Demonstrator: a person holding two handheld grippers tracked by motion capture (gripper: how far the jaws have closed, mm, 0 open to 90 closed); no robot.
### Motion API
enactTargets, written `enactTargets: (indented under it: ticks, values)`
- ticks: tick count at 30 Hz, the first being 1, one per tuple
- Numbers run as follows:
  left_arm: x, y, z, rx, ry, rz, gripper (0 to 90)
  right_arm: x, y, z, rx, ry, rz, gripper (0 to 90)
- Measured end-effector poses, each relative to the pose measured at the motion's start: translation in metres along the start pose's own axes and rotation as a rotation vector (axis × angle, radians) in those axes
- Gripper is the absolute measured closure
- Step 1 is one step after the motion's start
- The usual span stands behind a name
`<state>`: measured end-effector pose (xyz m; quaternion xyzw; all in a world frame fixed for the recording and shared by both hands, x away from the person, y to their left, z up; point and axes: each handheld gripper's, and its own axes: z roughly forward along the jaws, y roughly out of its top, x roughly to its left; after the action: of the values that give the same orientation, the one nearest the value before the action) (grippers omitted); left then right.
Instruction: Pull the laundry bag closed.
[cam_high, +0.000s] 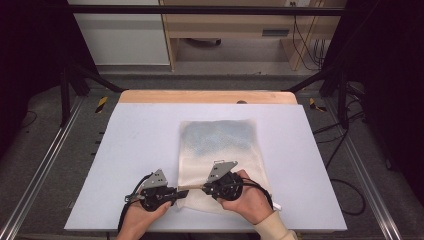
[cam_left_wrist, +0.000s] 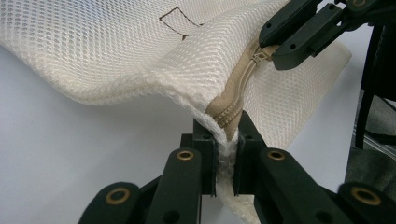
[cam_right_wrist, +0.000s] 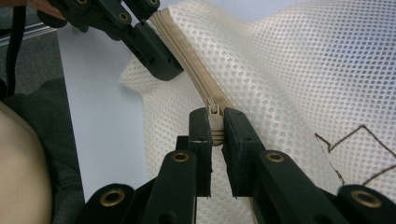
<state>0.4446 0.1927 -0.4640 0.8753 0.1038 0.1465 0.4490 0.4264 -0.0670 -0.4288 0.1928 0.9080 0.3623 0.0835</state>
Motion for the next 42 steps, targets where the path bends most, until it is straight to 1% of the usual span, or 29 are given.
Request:
enactTargets:
  ticks: [6,9,13,19,22,26,29,31,35,38,42]
  values:
    - [-0.001,0.0,0.0,-0.009,-0.001,-0.015,82.2,-0.002,-0.002,-0.005,-0.013,-0.006,0.009,82.3]
    - [-0.001,0.001,0.0,-0.008,-0.005,-0.002,82.2,-0.001,-0.003,-0.007,-0.015,-0.011,0.007,82.3]
    - [-0.001,0.0,0.0,-0.008,-0.005,-0.006,82.2,0.0,-0.004,-0.009,-0.014,-0.014,0.003,82.3]
    - [-0.001,0.0,0.001,-0.01,-0.01,-0.005,82.2,-0.002,-0.007,-0.009,-0.032,-0.001,0.023,82.3]
    - [-0.001,0.0,0.001,-0.009,-0.009,-0.005,82.2,-0.002,-0.007,-0.01,-0.021,-0.009,0.025,82.3]
    - [-0.001,0.0,0.0,-0.015,-0.009,-0.003,82.2,0.0,-0.008,-0.011,-0.029,-0.009,0.025,82.2]
    - [-0.002,0.0,0.0,-0.015,-0.007,-0.01,82.2,0.001,-0.009,-0.012,-0.033,-0.008,0.021,82.3]
    - [-0.001,0.0,0.001,-0.014,-0.01,-0.006,82.2,0.0,-0.01,-0.012,-0.031,-0.009,0.02,82.2]
    - [-0.002,0.0,0.0,-0.018,-0.007,-0.008,82.2,-0.002,-0.012,-0.015,-0.035,-0.013,0.035,82.3]
    - [-0.002,0.0,0.0,-0.016,-0.006,-0.001,82.2,-0.001,-0.013,-0.015,-0.03,-0.02,0.036,82.2]
    - [-0.002,0.001,0.0,-0.019,-0.007,-0.005,82.2,-0.002,-0.013,-0.017,-0.036,-0.017,0.035,82.3]
